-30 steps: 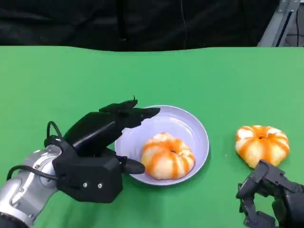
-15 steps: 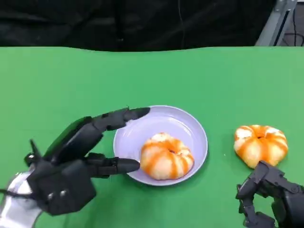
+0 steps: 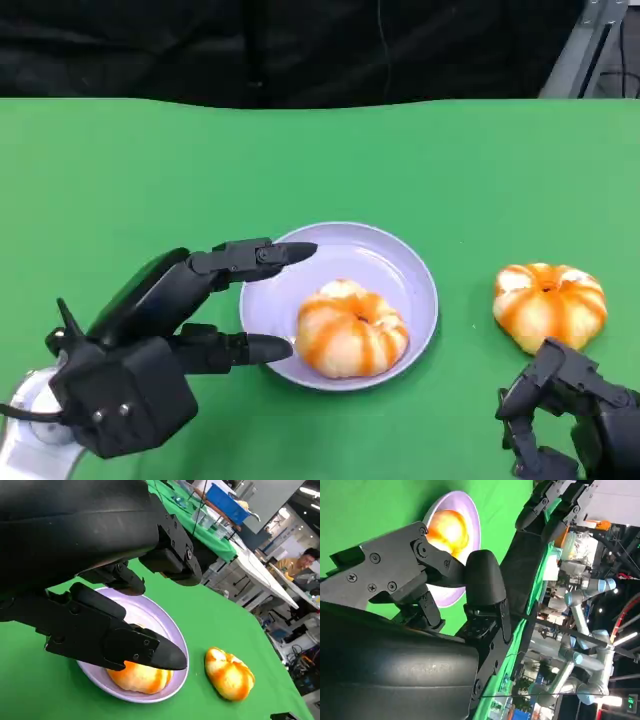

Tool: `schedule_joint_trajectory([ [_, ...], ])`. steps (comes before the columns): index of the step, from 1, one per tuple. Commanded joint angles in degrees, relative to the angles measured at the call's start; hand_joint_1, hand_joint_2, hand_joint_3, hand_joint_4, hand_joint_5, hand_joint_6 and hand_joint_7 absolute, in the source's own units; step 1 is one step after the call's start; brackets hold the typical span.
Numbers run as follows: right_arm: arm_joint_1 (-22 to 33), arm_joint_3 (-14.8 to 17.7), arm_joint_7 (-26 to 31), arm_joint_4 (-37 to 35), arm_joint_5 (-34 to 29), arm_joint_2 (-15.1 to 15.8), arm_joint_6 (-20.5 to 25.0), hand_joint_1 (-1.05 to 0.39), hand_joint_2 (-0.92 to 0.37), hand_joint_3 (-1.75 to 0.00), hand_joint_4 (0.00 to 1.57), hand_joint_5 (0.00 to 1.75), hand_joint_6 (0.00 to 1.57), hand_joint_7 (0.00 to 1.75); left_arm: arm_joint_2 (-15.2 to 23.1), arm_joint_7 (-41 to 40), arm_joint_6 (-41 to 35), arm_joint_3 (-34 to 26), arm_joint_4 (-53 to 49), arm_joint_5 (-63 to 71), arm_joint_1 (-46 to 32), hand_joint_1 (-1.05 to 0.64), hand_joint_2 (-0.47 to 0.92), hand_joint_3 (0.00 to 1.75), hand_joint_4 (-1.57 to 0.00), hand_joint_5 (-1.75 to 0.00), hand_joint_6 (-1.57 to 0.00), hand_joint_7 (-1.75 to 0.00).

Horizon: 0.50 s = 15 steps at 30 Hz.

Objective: Grasp the bread from the table and place it into the plate.

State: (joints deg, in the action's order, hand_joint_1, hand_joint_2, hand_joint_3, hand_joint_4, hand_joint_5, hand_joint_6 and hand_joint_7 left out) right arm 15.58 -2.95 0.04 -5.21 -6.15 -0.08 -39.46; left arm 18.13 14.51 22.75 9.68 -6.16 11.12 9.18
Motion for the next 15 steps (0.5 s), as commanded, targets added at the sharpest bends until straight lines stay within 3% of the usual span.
schedule_joint_trajectory([
  [1,0.14,0.25,0.25,0.69,0.14,0.39,-0.08,-0.15,-0.67,-0.94,0.82,1.75,0.67,1.66,0.44,0.66,-0.45,-0.65,0.43,-0.62,-0.37,-0.61,0.92,0.11,-0.62,-0.15,-0.59,-0.05],
  [6,0.14,0.25,0.25,0.69,0.14,0.39,-0.08,-0.15,-0.67,-0.94,0.82,1.75,0.67,1.66,0.42,0.68,-0.45,-0.66,0.44,-0.61,-0.37,-0.61,0.92,0.11,-0.63,-0.14,-0.59,-0.05],
  [7,0.18,0.32,0.16,0.81,0.33,0.47,-0.05,-0.15,-0.67,-0.94,0.82,1.75,0.67,1.66,-0.14,2.74,-3.16,-2.52,4.80,-8.30,-4.89,-0.61,0.92,0.11,-0.63,-0.14,-0.59,-0.05],
  [8,0.21,0.37,0.09,0.90,0.48,0.54,-0.03,-0.14,-0.66,-0.93,0.81,1.75,0.67,1.65,-0.56,4.38,-5.39,-3.97,8.24,-14.18,-8.33,-0.41,0.92,0.18,-0.69,-0.48,-0.69,-0.09],
  [10,0.28,0.40,-0.12,1.03,0.82,0.62,0.02,-0.14,-0.66,-0.93,0.81,1.75,0.67,1.65,-0.90,6.40,-9.21,-5.66,13.07,-21.27,-12.50,-0.29,0.92,0.23,-0.50,-1.10,-0.76,-0.10],
  [13,0.15,0.49,-0.06,0.74,0.69,0.63,-0.32,-0.14,-0.66,-0.93,0.81,1.75,0.67,1.65,-0.90,7.86,-12.25,-6.42,15.67,-24.32,-13.90,-0.24,0.92,0.26,-0.39,-1.38,-0.78,-0.11],
  [15,0.21,0.50,-0.07,0.89,0.69,0.66,-0.13,-0.14,-0.67,-0.93,0.81,1.75,0.67,1.65,-1.34,8.71,-14.23,-7.32,17.18,-27.13,-15.45,-0.23,0.92,0.26,-0.38,-1.41,-0.78,-0.11],
])
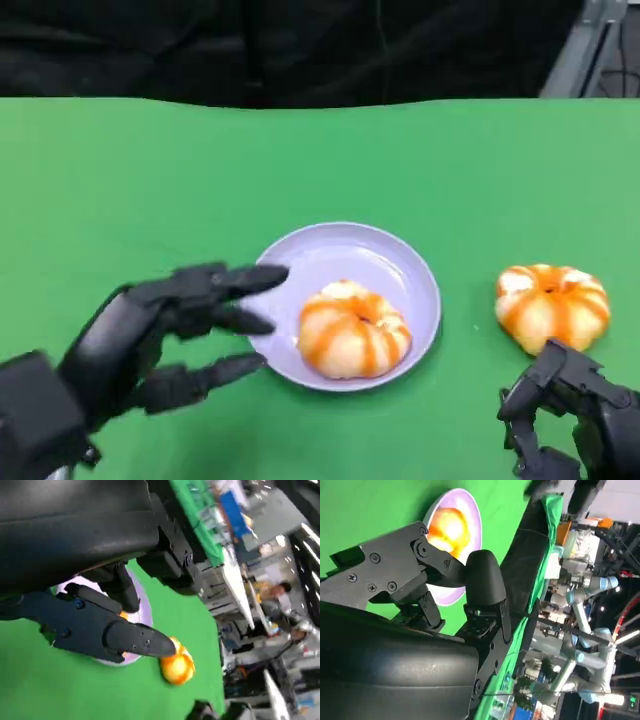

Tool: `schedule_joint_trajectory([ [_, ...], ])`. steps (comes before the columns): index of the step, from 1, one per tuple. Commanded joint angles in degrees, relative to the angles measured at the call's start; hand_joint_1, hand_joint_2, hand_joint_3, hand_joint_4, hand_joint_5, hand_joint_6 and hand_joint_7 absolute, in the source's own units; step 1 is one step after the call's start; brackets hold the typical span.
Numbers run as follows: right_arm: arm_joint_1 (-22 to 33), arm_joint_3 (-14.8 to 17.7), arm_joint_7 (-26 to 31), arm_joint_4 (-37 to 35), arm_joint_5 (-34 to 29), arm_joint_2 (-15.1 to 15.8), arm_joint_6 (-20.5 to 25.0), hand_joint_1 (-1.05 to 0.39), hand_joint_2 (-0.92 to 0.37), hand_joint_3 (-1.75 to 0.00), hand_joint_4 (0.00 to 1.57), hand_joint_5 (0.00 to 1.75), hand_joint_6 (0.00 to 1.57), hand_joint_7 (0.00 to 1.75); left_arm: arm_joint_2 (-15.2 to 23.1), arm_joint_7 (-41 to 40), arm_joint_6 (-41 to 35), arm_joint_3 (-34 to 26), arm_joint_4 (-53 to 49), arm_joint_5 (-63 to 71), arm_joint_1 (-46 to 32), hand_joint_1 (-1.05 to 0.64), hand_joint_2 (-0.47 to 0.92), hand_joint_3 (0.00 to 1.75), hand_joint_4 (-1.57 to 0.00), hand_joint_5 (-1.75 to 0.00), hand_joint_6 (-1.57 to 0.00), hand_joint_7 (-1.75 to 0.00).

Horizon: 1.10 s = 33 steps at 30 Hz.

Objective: Grasp the bread from the table and place it into the plate.

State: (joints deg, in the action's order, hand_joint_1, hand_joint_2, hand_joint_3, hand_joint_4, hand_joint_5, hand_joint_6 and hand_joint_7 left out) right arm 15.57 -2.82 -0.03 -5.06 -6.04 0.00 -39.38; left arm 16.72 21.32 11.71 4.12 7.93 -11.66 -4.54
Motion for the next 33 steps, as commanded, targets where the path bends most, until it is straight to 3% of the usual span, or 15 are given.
schedule_joint_trajectory([
  [1,0.28,0.36,-0.02,0.87,0.60,0.60,-0.04,-0.14,-0.67,-0.93,0.80,1.75,0.67,1.64,-0.24,2.37,-4.28,-2.32,3.88,-6.20,-2.74,-0.18,0.92,0.28,-0.33,-1.55,-0.80,-0.14],
  [2,0.07,0.41,0.03,0.62,0.65,0.57,-0.11,-0.14,-0.67,-0.92,0.80,1.75,0.67,1.64,-0.40,3.14,-5.74,-3.60,5.53,-9.64,-5.55,-0.15,0.92,0.33,-0.30,-1.63,-0.82,-0.17],
  [3,-0.09,0.46,0.07,0.42,0.69,0.55,-0.18,-0.14,-0.67,-0.92,0.81,1.75,0.67,1.64,-0.46,3.70,-6.85,-4.54,6.76,-12.02,-7.52,-0.12,0.90,0.46,-0.27,-1.68,-0.78,-0.31],
  [5,-0.29,0.56,0.04,0.14,0.74,0.59,-0.32,-0.14,-0.67,-0.92,0.81,1.75,0.68,1.64,-0.95,4.71,-8.67,-5.98,8.33,-16.05,-10.84,-0.07,0.86,0.63,-0.26,-1.73,-0.46,-0.98],
  [7,-0.32,0.63,-0.05,0.06,0.77,0.68,-0.33,-0.13,-0.67,-0.92,0.81,1.75,0.68,1.63,-1.61,5.50,-10.08,-6.90,9.09,-18.96,-12.94,-0.02,0.86,0.79,-0.32,-1.74,-0.35,-1.24],
  [18,-0.35,0.59,-0.34,0.09,1.09,0.84,-0.14,-0.13,-0.66,-0.94,0.81,1.75,0.68,1.63,-2.97,6.62,-10.66,-8.71,9.21,-19.59,-14.68,0.00,0.84,0.85,-0.34,-1.75,-0.32,-1.32],
  [20,-0.31,0.66,-0.32,0.22,0.96,0.89,0.17,-0.13,-0.66,-0.94,0.81,1.75,0.68,1.63,-3.83,7.28,-8.94,-9.71,8.01,-19.54,-16.07,0.07,0.73,1.18,-0.53,-1.75,-0.42,-1.65],
  [22,-0.29,0.83,0.05,0.26,0.38,0.78,0.26,-0.14,-0.66,-0.94,0.81,1.75,0.68,1.63,-4.30,8.00,-8.27,-10.17,7.47,-19.49,-16.34,0.10,0.67,1.30,-0.62,-1.75,-0.47,-1.72],
  [33,-0.31,0.89,-0.35,0.29,0.83,0.91,0.50,-0.14,-0.66,-0.93,0.82,1.75,0.69,1.62,-5.41,8.87,-8.26,-10.89,7.42,-18.98,-16.53,0.11,0.64,1.38,-0.68,-1.75,-0.52,-1.75],
])
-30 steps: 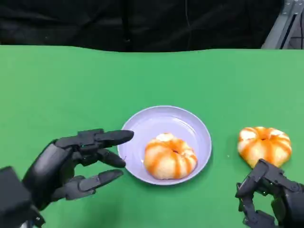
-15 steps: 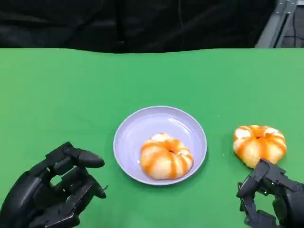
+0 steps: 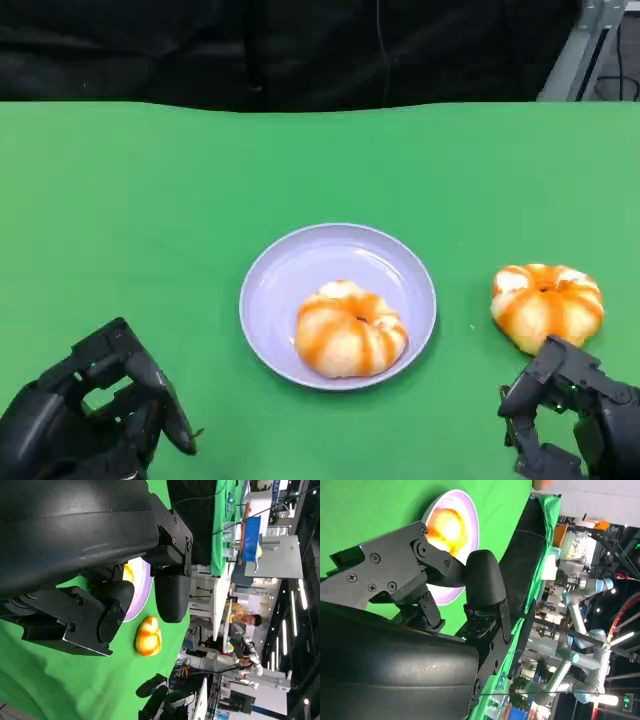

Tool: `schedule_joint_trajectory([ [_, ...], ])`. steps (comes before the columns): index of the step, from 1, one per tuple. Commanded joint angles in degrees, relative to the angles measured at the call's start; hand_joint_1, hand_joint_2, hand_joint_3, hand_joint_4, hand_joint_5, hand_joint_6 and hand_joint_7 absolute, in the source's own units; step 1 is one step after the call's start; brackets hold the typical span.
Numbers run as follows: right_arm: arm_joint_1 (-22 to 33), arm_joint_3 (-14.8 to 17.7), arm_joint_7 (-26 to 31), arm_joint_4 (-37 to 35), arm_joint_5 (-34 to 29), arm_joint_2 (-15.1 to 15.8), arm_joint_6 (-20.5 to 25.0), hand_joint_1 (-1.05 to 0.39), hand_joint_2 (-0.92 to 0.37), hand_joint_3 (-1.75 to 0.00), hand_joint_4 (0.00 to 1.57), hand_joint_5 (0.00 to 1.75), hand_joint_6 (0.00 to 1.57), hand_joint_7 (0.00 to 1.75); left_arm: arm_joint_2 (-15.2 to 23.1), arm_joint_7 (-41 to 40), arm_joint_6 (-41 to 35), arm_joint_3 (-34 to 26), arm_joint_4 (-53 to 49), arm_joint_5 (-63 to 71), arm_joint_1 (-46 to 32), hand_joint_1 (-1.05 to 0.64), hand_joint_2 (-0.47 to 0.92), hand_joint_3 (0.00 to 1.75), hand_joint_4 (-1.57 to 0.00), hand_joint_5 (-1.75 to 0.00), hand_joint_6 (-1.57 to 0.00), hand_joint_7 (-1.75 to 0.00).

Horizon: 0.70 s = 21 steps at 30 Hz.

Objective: Grasp the bread from the table and place it into the plate.

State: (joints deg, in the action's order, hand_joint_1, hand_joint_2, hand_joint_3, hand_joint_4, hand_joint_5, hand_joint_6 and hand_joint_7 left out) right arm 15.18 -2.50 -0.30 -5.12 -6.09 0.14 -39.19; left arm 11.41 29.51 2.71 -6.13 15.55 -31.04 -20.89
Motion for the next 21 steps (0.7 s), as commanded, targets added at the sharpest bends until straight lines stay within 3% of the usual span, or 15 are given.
schedule_joint_trajectory([
  [1,0.06,0.56,-0.44,0.36,1.37,0.92,0.48,-0.13,-0.67,-0.93,0.81,1.75,0.69,1.62,-0.28,0.61,0.76,-0.67,-0.09,0.41,-0.39,0.11,0.63,1.42,-0.75,-1.75,-0.59,-1.75],
  [4,-0.10,0.71,-0.82,-0.02,1.79,1.06,0.19,-0.13,-0.68,-0.93,0.81,1.75,0.68,1.62,-0.61,0.82,1.13,-0.85,-0.37,0.68,-0.52,0.12,0.61,1.47,-0.83,-1.75,-0.66,-1.75],
  [21,-0.27,0.93,-1.04,-1.14,1.93,1.28,-0.84,-0.14,-0.67,-0.93,0.81,1.75,0.68,1.62,-1.07,1.19,1.61,-0.88,-1.48,1.39,-0.24,0.10,0.55,1.52,-0.83,-1.75,-0.67,-1.75],
])
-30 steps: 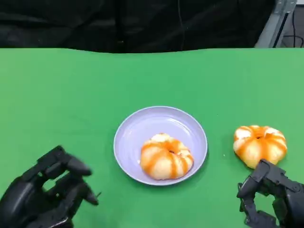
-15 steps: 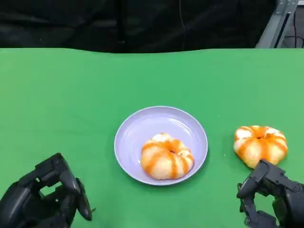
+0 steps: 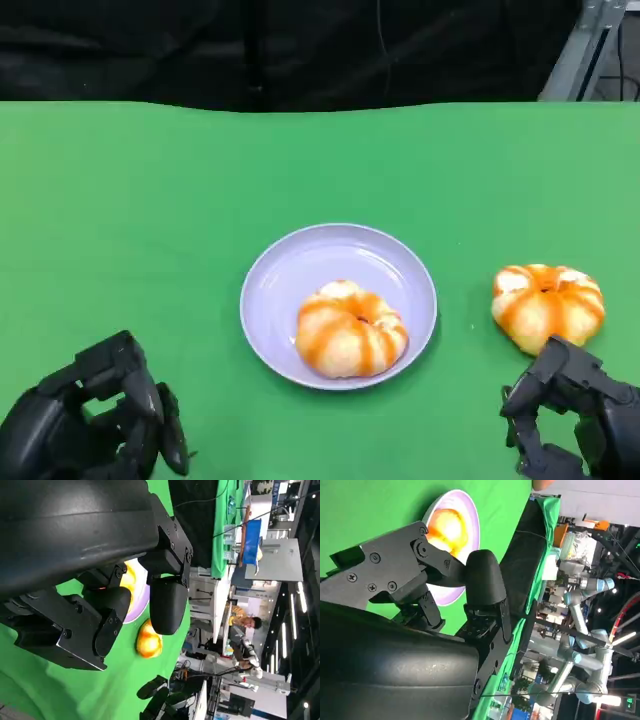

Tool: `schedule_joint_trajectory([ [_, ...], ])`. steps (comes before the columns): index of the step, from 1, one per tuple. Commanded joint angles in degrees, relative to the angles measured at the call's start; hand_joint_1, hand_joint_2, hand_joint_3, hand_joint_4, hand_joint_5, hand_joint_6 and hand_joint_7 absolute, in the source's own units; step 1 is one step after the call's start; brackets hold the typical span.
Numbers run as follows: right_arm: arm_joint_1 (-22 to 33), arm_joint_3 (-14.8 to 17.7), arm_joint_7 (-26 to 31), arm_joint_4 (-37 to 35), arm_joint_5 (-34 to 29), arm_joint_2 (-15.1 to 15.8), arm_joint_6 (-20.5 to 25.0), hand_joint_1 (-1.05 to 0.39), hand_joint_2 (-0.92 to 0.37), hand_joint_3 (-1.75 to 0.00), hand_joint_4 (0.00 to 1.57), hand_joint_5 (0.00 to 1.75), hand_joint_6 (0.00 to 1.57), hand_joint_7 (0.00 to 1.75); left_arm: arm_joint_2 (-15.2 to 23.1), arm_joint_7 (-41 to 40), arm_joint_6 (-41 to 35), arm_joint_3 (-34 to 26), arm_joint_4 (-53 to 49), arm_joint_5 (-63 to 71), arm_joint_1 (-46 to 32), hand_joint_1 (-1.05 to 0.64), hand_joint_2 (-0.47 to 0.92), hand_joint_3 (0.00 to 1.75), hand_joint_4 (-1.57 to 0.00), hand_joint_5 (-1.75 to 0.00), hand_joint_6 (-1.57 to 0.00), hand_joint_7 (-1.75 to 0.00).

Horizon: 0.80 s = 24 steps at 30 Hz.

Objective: Grasp the bread from the table and place it into the plate.

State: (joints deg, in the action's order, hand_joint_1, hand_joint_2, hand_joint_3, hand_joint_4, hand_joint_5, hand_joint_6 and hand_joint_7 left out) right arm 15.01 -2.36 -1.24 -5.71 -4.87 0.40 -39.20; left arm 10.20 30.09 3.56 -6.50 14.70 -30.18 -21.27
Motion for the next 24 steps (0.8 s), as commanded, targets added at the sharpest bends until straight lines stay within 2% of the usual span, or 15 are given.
schedule_joint_trajectory([
  [1,-0.12,0.88,0.10,-0.50,0.44,0.98,-0.73,-0.15,-0.66,-0.92,0.82,1.75,0.68,1.63,0.12,0.76,0.91,-0.49,-0.77,0.54,0.25,0.10,0.55,1.52,-0.83,-1.75,-0.66,-1.75],
  [24,0.15,0.62,-0.32,-0.08,0.71,1.24,-0.81,-0.13,-0.68,-0.91,0.81,1.75,0.68,1.62,-0.06,0.34,0.57,-0.40,-0.43,1.17,-0.08,0.12,0.58,1.50,-0.85,-1.75,-0.67,-1.75],
])
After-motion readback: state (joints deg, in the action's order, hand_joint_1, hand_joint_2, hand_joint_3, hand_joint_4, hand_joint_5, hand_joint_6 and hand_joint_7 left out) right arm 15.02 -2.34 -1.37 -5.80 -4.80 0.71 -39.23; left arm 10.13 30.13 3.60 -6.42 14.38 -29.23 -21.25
